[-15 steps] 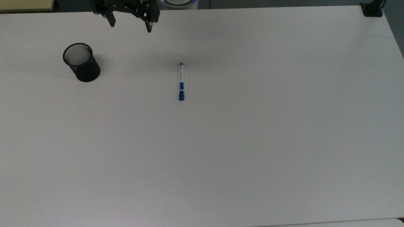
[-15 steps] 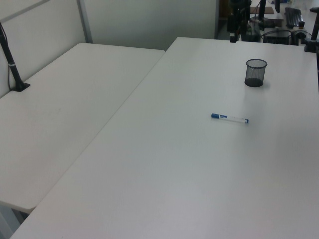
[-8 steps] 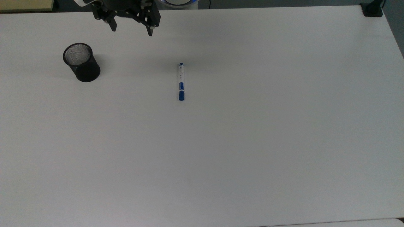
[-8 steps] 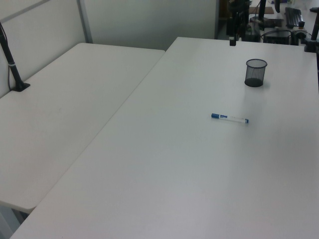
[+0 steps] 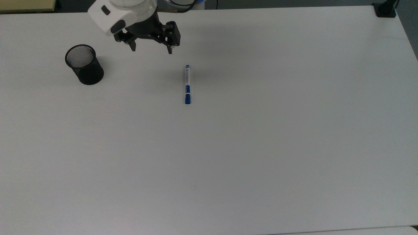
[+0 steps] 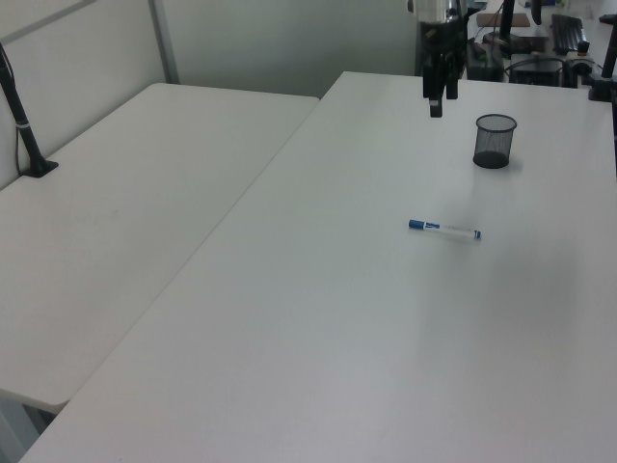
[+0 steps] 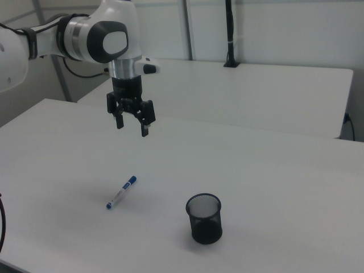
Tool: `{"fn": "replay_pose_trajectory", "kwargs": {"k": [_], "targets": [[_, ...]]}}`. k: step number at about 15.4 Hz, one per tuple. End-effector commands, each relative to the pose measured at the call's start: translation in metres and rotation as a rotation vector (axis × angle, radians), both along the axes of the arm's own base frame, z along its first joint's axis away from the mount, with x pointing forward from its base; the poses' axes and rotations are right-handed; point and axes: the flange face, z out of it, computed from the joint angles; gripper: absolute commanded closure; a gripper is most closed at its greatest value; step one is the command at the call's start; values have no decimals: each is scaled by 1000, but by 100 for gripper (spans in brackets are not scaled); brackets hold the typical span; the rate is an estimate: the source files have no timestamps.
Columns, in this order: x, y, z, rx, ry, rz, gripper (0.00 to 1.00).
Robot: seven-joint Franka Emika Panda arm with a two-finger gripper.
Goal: Insert the marker
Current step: 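Lower the open gripper over the blue-capped white marker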
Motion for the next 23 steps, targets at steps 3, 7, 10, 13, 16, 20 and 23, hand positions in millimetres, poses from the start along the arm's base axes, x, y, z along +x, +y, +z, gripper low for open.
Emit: {"fn": "replay_pose_trajectory", "kwargs": {"k": [3,7,10,13,16,20,23], "targets": [[18,36,-43,-7,20,66,5],[29,62,-86,-10,60,118,17],[33,79,-120,-36,108,158,27],[33,91,-154,-49,156,186,32],[28,105,-192,-70,171,224,36],[28,109,-214,-80,188,239,43],[29,109,-222,-87,181,247,56]]}}
